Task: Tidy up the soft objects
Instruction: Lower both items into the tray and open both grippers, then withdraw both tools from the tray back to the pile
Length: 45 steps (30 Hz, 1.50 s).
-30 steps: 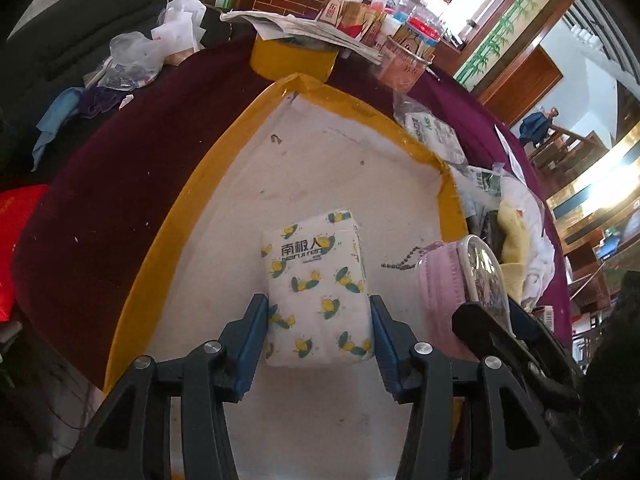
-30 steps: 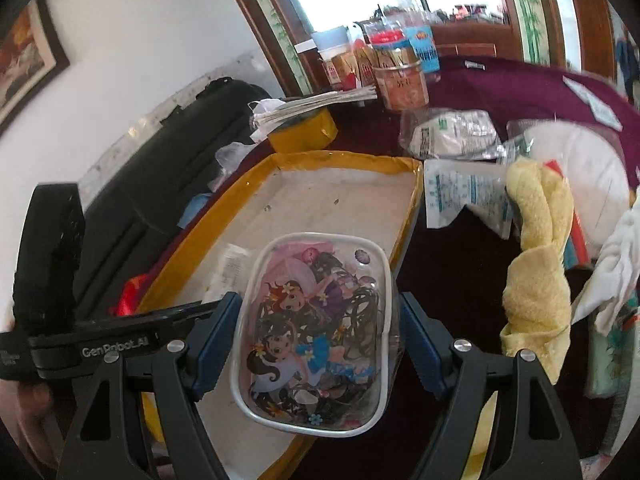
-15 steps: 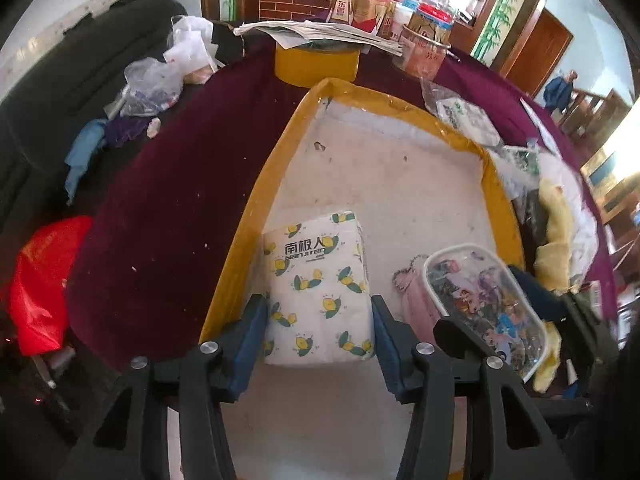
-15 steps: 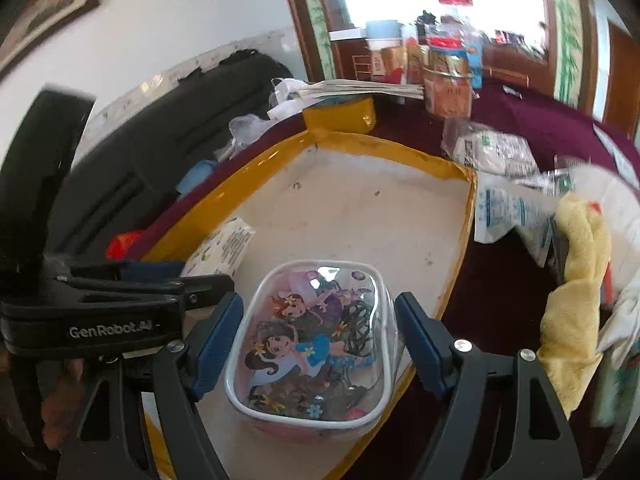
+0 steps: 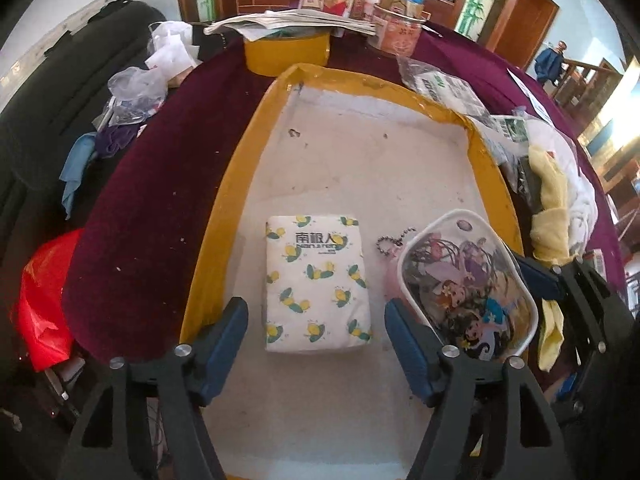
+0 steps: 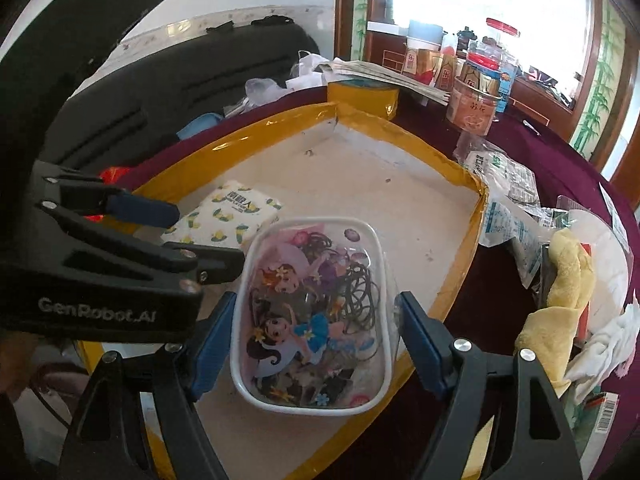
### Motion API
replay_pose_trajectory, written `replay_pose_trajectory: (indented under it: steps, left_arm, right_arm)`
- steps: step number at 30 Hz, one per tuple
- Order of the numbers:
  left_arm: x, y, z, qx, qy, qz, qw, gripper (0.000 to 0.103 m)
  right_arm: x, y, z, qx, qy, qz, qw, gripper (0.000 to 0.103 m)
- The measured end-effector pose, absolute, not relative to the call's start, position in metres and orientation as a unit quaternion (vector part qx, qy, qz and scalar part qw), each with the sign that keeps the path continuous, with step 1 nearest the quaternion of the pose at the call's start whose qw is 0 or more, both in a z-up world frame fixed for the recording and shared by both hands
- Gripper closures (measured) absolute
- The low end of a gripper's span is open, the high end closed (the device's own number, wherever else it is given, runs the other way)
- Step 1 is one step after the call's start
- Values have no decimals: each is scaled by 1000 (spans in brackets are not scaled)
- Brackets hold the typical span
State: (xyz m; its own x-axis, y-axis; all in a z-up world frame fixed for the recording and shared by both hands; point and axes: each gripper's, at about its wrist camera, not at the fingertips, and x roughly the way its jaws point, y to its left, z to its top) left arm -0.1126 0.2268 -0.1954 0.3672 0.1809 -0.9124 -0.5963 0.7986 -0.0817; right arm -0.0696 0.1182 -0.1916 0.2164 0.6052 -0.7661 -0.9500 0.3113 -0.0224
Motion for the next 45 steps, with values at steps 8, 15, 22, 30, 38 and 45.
replay_pose_trajectory:
  steps: [8, 15, 22, 30, 38, 45]
  left_arm:
    - [-107, 210, -190, -163, 519, 242, 803, 23]
    - [-110, 208, -184, -159, 518, 238, 806, 16]
    - [-107, 198, -171, -192, 497, 210, 820, 15]
    - [-103, 165, -137, -208, 420, 199, 861, 15]
    - [-72, 113, -131, -225, 391, 87, 888, 13]
    - [-65, 92, -138, -231, 395, 52, 888, 13]
  right_arm:
    - [-70, 115, -188, -258, 339, 527, 736, 24]
    - [-71, 91, -179, -201, 338, 562, 727, 17]
    - [-63, 51, -163, -130, 329, 591, 725, 15]
    - [-49, -8, -149, -51, 328, 570, 752, 15]
    - [-34, -69, -159, 9, 352, 528, 773, 15]
    - [-23, -88, -169, 23, 365, 497, 787, 15]
